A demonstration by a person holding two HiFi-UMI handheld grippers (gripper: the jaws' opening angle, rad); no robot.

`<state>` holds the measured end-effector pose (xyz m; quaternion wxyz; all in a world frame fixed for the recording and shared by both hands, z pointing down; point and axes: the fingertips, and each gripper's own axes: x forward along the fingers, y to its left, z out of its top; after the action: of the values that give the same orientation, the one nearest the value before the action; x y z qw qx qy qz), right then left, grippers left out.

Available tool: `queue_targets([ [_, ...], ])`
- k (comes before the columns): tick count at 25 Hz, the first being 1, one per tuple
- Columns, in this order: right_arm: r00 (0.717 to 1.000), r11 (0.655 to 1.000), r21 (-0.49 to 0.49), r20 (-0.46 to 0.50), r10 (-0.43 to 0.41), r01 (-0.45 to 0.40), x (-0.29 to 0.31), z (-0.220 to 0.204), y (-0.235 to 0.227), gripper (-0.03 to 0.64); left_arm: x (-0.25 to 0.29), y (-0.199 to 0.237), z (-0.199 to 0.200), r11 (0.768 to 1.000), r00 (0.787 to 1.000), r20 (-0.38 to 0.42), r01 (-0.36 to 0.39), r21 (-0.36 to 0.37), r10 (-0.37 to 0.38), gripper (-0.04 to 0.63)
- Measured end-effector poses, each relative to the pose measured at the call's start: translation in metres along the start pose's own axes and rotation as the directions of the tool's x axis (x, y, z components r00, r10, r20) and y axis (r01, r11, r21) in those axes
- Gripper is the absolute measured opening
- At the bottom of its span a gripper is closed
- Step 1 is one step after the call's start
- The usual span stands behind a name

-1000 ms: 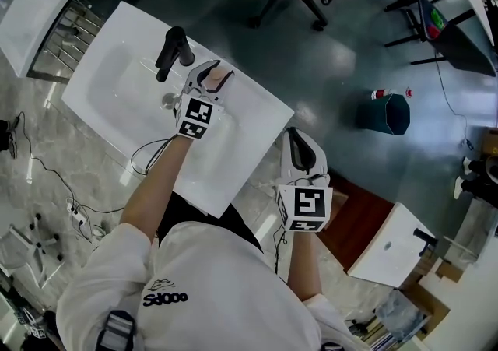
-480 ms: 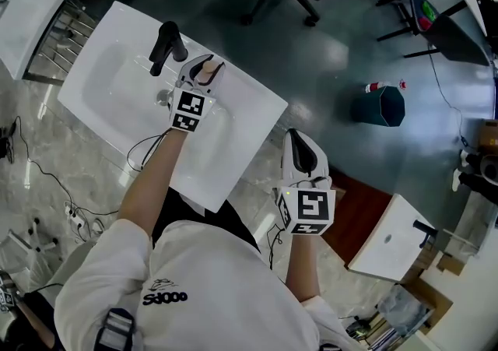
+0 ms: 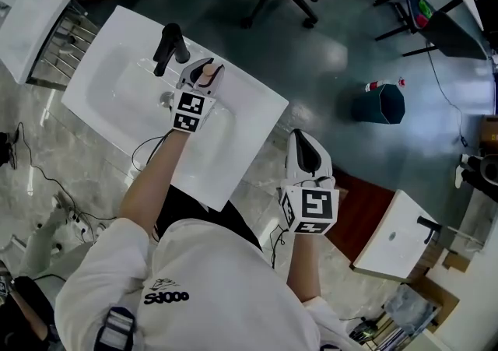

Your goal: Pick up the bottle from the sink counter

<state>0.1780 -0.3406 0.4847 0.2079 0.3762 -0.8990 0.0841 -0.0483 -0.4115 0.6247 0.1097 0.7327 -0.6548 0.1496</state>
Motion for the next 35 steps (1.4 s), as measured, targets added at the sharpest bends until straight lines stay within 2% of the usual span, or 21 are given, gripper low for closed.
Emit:
queue_targets([
  [8, 0.999, 1.0, 0.005, 0.036, -0.007, 0.007, -0.011, 0.005, 0.002, 0.009, -0.023, -0.008, 0.024, 0.997, 0.996, 0.034, 0.08, -0.002, -0.08, 0.117],
  [14, 0.994, 0.999, -0.04, 0.109, 0.0, 0.005, -0.014, 0.035, 0.012, 0.011, -0.062, -0.014, 0.065, 0.99, 0.987, 0.077, 0.141, -0.022, -0.139, 0.117],
  [27, 0.967, 0.99, -0.141, 0.25, 0.056, -0.021, -0.026, 0.099, 0.045, 0.009, -0.168, -0.022, 0.156, 0.981, 0.967, 0.166, 0.185, 0.06, -0.193, 0.117],
  [35, 0.95, 0.978, -0.187, 0.279, 0.14, -0.089, -0.031, 0.116, 0.075, 0.009, -0.23, -0.031, 0.176, 0.977, 0.957, 0.201, 0.194, 0.088, -0.208, 0.117],
])
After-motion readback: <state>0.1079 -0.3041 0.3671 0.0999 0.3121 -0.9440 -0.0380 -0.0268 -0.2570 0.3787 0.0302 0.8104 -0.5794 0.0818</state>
